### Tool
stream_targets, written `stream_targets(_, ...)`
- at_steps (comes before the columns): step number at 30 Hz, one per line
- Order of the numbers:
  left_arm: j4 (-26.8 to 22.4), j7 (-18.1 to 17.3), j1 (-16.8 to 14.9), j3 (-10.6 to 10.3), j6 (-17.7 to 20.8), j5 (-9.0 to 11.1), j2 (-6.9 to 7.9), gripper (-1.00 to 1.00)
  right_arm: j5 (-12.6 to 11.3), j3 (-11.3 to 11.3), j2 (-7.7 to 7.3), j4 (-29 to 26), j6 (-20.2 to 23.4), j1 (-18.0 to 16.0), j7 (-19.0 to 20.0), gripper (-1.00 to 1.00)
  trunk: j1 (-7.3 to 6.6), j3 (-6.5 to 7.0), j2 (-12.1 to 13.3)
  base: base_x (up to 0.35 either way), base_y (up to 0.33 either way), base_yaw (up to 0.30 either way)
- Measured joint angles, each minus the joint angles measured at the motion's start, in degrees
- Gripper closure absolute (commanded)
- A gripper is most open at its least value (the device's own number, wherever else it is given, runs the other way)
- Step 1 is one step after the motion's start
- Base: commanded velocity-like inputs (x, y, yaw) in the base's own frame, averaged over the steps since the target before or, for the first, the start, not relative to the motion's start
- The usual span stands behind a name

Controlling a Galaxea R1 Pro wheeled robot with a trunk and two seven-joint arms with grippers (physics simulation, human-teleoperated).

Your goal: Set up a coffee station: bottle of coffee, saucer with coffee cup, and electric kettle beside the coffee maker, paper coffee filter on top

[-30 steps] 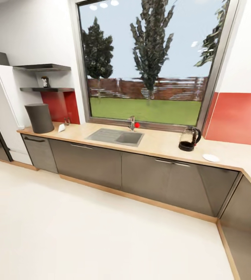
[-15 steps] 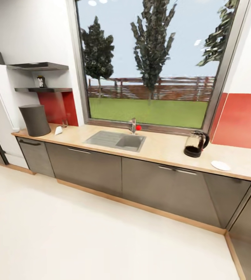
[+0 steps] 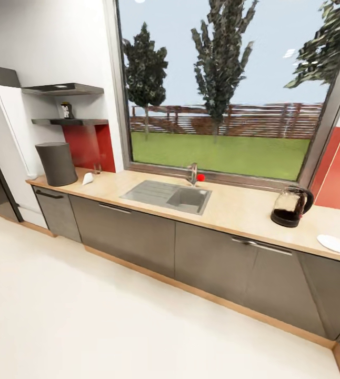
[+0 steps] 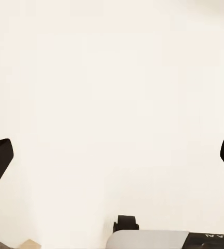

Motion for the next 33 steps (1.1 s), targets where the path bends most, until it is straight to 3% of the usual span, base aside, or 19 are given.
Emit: stream_targets(33, 0.0, 0.0, -0.03, 0.0, 0.0, 0.02, 0.0, -1.0, 0.0, 0.01, 0.03, 0.0, 0.0, 0.0, 0.0, -1.0, 0.0, 0.0, 0.0, 0.336, 0.0, 0.167)
